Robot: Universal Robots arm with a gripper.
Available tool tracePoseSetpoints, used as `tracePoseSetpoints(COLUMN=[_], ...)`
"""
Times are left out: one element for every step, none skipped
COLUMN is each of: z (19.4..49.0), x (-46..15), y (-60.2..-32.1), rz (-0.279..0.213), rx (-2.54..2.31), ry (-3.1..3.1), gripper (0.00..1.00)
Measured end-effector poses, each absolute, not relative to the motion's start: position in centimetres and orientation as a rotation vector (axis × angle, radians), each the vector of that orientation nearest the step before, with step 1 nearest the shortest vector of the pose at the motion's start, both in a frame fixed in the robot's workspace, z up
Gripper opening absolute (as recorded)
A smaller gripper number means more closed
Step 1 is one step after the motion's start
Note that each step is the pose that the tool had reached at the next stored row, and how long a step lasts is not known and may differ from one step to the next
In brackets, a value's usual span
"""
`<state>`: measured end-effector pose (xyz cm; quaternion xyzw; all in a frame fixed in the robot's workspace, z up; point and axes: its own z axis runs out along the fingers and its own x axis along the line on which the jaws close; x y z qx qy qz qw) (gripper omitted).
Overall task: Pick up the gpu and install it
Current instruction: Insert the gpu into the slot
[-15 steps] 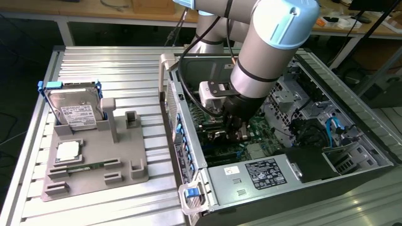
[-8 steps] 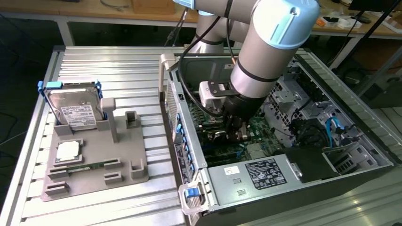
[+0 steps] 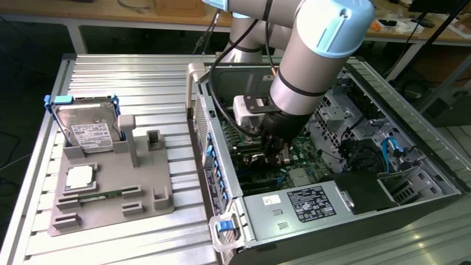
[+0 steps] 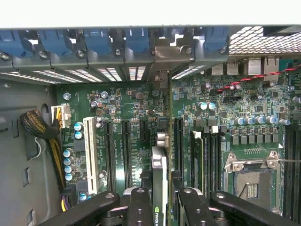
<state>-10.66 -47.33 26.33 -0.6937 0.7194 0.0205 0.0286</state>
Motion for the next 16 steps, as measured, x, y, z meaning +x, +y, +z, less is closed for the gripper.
tracePoseSetpoints(z=[26.32, 26.30, 26.27, 26.24, 26.22, 26.20, 26.18, 26.15, 26.13, 26.11, 26.10, 26.08, 26.06, 26.03, 25.99, 25.94], x=[-10.66, -10.66, -10.66, -10.66, -10.67, -10.68, -10.69, -10.70, -10.70, -10.70, -10.71, -10.71, -10.72, -10.73, -10.74, -10.74], y=[-47.33, -47.34, -47.34, -47.34, -47.34, -47.34, -47.34, -47.34, -47.34, -47.34, -47.34, -47.34, -47.34, -47.34, -47.34, -47.34], rz=[0.063, 0.063, 0.063, 0.063, 0.063, 0.063, 0.063, 0.063, 0.063, 0.063, 0.063, 0.063, 0.063, 0.063, 0.063, 0.063], rx=[-2.141, -2.141, -2.141, -2.141, -2.141, -2.141, -2.141, -2.141, -2.141, -2.141, -2.141, -2.141, -2.141, -2.141, -2.141, -2.141], ry=[2.220, 2.220, 2.220, 2.220, 2.220, 2.220, 2.220, 2.220, 2.220, 2.220, 2.220, 2.220, 2.220, 2.220, 2.220, 2.220], gripper=[0.27, 0.27, 0.27, 0.27, 0.27, 0.27, 0.27, 0.27, 0.27, 0.27, 0.27, 0.27, 0.27, 0.27, 0.27, 0.27])
